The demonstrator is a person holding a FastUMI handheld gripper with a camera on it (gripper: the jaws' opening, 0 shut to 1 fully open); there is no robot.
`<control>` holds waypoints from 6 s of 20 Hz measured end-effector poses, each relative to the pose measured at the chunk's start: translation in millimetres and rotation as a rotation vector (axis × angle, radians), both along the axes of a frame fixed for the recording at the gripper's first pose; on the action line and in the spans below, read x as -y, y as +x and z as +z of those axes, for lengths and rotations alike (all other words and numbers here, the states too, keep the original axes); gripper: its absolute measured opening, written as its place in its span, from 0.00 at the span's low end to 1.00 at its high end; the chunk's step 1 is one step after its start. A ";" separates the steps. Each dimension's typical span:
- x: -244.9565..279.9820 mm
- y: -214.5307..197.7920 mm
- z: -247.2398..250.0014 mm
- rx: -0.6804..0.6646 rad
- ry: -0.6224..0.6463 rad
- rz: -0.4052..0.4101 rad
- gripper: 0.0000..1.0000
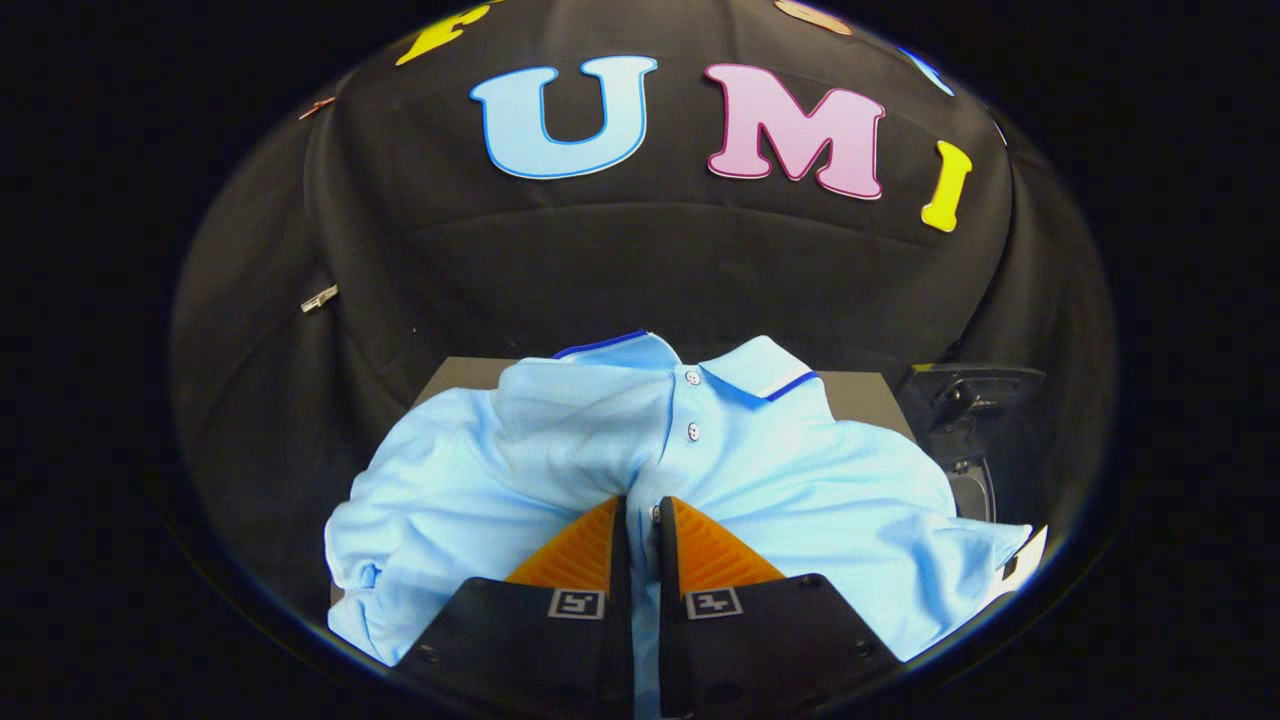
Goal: Put the clothes into the washing machine and then close the washing machine lid.
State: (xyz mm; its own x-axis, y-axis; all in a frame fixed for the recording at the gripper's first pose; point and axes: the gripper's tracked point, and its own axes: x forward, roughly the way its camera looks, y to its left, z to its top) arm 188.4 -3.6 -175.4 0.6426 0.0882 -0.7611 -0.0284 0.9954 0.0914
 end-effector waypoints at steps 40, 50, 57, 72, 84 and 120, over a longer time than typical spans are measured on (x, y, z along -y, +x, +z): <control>272.9 -3.5 125.3 0.231 0.331 0.158 0.06; 399.7 -5.3 101.0 0.227 0.304 0.056 0.06; 456.6 11.9 56.6 0.210 0.221 -0.021 0.05; 432.6 -18.2 -86.2 0.000 0.091 0.016 0.06; 427.2 -43.8 -179.7 -0.172 0.024 0.023 0.06; 458.4 -54.9 -215.7 -0.219 0.037 -0.060 1.00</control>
State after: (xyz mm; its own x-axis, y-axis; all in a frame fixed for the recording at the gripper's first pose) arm 133.5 -462.0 -391.0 0.4670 0.0849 -0.8802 0.0555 0.9906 0.1250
